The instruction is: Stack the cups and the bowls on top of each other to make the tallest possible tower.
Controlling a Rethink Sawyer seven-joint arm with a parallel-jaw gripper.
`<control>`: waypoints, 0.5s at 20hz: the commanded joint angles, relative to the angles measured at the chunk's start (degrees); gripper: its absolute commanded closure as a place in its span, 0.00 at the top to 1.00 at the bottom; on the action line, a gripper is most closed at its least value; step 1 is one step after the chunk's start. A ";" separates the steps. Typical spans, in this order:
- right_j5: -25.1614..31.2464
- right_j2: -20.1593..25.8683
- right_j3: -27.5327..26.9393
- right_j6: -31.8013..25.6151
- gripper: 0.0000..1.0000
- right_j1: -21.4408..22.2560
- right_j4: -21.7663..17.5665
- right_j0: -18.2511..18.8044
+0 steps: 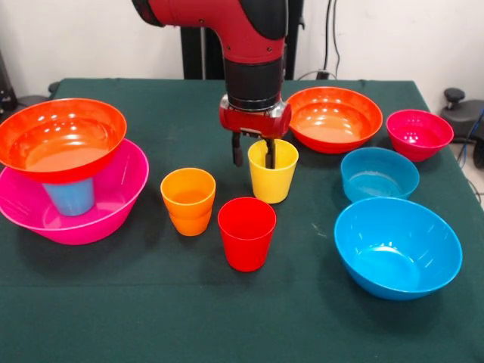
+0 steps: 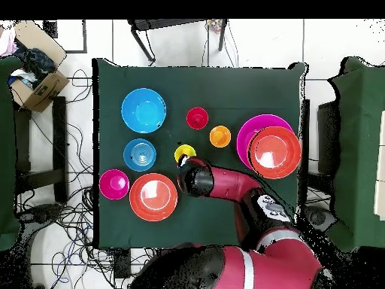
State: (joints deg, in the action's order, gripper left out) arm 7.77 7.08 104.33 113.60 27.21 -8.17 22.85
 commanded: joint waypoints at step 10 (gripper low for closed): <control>-3.85 0.25 -2.28 4.17 0.00 -4.31 -2.30 -2.11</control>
State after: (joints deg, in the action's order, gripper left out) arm 5.49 6.24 104.29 113.60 25.52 -8.14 22.04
